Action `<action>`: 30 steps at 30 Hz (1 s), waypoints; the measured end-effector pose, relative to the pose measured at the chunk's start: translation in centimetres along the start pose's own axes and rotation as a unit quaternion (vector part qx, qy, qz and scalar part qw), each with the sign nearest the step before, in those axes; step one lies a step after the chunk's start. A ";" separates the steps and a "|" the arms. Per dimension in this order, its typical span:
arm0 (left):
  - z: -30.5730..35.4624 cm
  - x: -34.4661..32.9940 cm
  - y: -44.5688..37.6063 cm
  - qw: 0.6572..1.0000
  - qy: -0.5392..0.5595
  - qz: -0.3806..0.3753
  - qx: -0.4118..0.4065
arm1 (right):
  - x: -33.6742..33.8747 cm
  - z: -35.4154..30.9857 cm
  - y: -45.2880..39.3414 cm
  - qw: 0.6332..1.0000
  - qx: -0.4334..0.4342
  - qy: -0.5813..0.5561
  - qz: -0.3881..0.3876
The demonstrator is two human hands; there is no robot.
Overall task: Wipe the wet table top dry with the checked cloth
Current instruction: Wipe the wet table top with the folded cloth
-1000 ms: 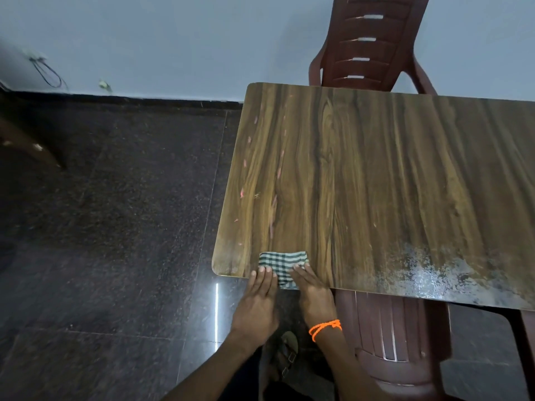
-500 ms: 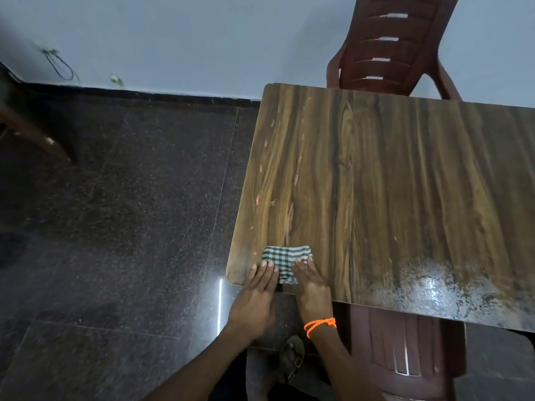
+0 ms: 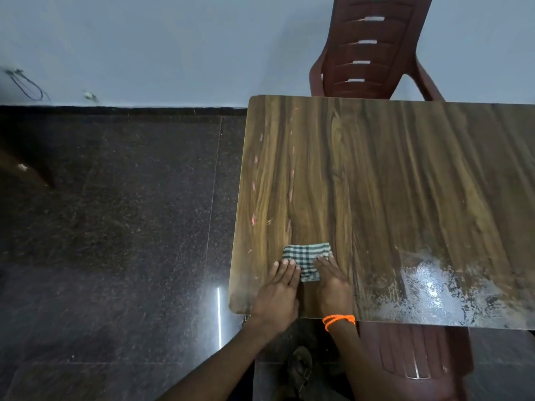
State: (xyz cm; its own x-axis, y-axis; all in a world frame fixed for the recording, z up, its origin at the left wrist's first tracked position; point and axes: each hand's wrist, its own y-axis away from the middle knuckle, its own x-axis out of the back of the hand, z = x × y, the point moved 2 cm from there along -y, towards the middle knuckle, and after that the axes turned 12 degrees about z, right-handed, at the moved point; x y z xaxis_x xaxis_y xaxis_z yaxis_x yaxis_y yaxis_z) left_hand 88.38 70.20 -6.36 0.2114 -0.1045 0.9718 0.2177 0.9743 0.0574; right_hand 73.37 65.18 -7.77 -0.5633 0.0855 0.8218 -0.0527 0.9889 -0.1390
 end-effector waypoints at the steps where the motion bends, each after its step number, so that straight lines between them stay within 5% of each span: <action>1: -0.9 0.4 -0.5 1.000 -0.001 0.003 0.006 | -0.6 -0.7 -0.6 1.000 -0.002 -0.001 -0.002; 10: -5.2 0.7 2.5 0.999 0.017 -0.033 -0.038 | -1.1 -3.2 2.1 0.997 0.066 -0.003 -0.043; 18: -2.8 1.5 -3.3 0.997 0.018 -0.033 -0.071 | -0.1 -0.5 -2.0 0.999 -0.030 0.017 0.017; 30: -8.6 3.7 -4.5 0.998 0.027 -0.022 -0.051 | -3.7 -5.5 -4.4 1.000 -0.020 0.009 -0.002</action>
State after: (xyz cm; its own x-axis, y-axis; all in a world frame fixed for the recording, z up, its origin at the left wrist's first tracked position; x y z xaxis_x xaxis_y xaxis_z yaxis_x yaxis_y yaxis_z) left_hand 96.35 63.72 -4.99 0.2507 -0.1596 0.9548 0.3224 0.9438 0.0731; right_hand 80.19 61.17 -7.14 -0.5480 0.0835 0.8323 -0.0217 0.9933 -0.1139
